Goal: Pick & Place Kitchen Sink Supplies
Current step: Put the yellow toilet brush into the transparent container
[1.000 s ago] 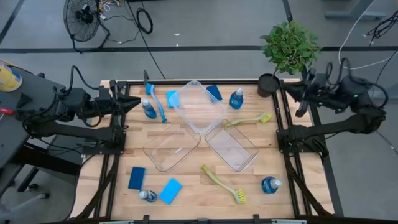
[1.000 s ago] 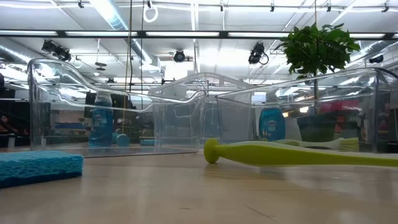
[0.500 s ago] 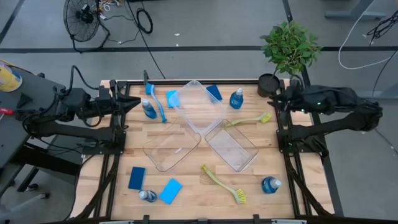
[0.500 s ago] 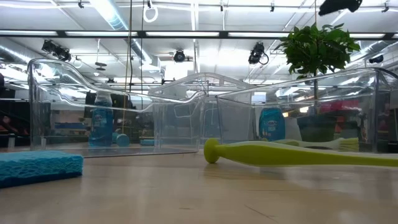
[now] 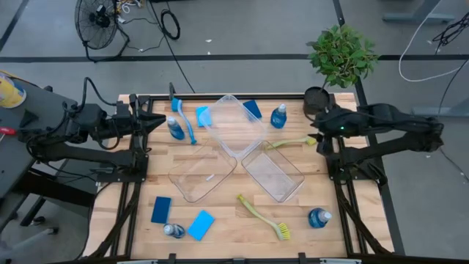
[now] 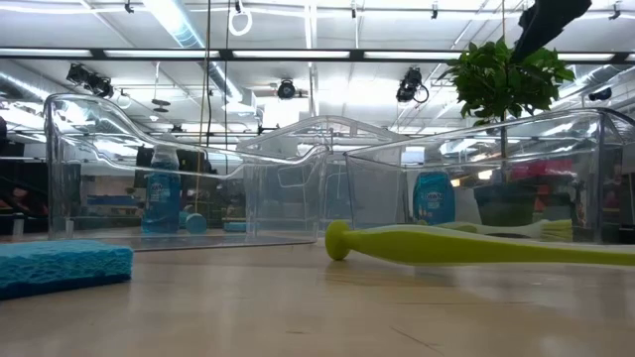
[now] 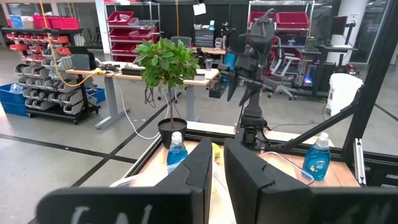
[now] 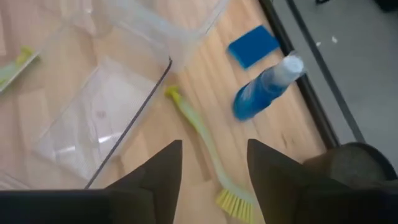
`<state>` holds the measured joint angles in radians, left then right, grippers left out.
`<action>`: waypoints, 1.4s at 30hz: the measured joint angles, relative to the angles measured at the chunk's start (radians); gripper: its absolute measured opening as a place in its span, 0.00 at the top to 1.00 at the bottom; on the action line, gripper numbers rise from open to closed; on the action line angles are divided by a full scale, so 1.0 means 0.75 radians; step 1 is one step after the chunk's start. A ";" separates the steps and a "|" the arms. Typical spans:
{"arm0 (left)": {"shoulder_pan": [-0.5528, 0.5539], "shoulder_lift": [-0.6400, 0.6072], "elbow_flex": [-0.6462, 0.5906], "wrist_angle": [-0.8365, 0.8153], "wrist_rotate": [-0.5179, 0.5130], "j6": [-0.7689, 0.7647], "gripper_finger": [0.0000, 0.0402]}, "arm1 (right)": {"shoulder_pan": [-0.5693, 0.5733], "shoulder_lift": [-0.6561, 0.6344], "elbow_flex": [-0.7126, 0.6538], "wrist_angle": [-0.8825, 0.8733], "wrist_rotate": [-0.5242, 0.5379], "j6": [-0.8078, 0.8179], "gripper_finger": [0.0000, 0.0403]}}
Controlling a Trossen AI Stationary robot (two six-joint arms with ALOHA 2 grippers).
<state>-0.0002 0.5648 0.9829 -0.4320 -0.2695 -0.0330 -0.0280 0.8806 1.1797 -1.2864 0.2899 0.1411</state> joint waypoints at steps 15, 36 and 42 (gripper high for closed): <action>0.000 0.000 0.000 -0.001 0.000 0.004 0.88 | -0.203 0.025 -0.305 0.140 -0.231 -0.153 0.51; 0.000 0.001 -0.001 -0.084 0.000 0.004 0.88 | -0.527 0.113 -0.582 0.444 -0.381 -0.342 0.51; 0.000 0.001 -0.002 -0.081 0.000 0.000 0.88 | -0.553 0.188 -0.582 0.444 -0.385 -0.345 0.51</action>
<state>-0.0002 0.5652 0.9817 -0.4927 -0.2697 -0.0330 -0.4431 1.0218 0.7429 -0.9535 0.0013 -0.1173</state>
